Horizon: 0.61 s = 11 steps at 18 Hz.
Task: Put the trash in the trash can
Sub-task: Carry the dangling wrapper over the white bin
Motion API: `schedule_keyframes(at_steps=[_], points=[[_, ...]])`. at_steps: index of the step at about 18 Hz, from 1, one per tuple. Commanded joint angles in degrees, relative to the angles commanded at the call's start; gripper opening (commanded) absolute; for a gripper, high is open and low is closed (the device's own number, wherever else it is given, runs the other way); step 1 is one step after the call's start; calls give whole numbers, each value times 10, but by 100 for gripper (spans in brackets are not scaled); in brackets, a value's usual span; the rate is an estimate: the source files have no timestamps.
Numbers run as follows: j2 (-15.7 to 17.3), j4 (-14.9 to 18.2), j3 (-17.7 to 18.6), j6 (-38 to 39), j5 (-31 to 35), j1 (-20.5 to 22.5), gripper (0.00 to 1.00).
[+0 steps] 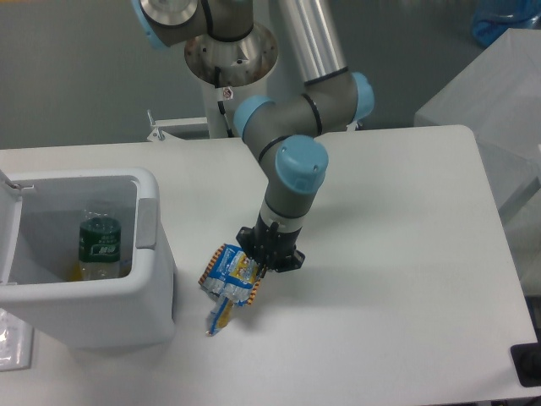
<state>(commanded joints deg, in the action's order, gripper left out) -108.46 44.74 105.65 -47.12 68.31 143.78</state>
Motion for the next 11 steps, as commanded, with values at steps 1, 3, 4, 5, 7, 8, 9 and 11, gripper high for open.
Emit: schedule_keyframes(at_steps=[1,3,4,5,7,8,9,11], points=[[4,0,-9,15,-22,6,14],[10,-1,-41,86,-51,10,14],[10,-1,-63,128,-58,11,14],[10,-1,-86,164,-66,12,14],[11,-1,-129,217,-101,15,14],[11,-1,-148,239,-118,19,14],[11,-2,-161,257,-129,22,14],[16,-3,-185,281,-136,23,14]])
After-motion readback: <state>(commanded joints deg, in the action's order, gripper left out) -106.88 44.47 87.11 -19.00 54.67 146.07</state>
